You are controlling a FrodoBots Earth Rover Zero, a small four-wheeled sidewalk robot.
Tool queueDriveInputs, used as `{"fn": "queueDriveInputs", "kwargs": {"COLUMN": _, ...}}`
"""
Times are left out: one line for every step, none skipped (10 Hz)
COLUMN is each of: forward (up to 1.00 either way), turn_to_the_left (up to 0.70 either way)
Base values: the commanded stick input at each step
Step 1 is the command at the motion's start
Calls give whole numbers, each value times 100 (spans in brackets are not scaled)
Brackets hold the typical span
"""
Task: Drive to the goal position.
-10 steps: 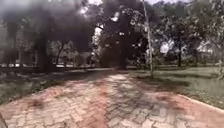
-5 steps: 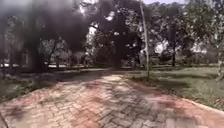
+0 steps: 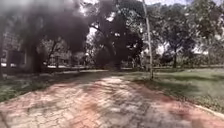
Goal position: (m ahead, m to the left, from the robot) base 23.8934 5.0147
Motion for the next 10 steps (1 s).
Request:
{"fn": "queueDriveInputs", "kwargs": {"forward": 70, "turn_to_the_left": 0}}
{"fn": "queueDriveInputs", "kwargs": {"forward": 70, "turn_to_the_left": 0}}
{"fn": "queueDriveInputs", "kwargs": {"forward": 70, "turn_to_the_left": 0}}
{"fn": "queueDriveInputs", "kwargs": {"forward": 70, "turn_to_the_left": 0}}
{"fn": "queueDriveInputs", "kwargs": {"forward": 70, "turn_to_the_left": 0}}
{"fn": "queueDriveInputs", "kwargs": {"forward": 70, "turn_to_the_left": 0}}
{"fn": "queueDriveInputs", "kwargs": {"forward": 70, "turn_to_the_left": 0}}
{"fn": "queueDriveInputs", "kwargs": {"forward": 70, "turn_to_the_left": 0}}
{"fn": "queueDriveInputs", "kwargs": {"forward": 70, "turn_to_the_left": 0}}
{"fn": "queueDriveInputs", "kwargs": {"forward": 70, "turn_to_the_left": 0}}
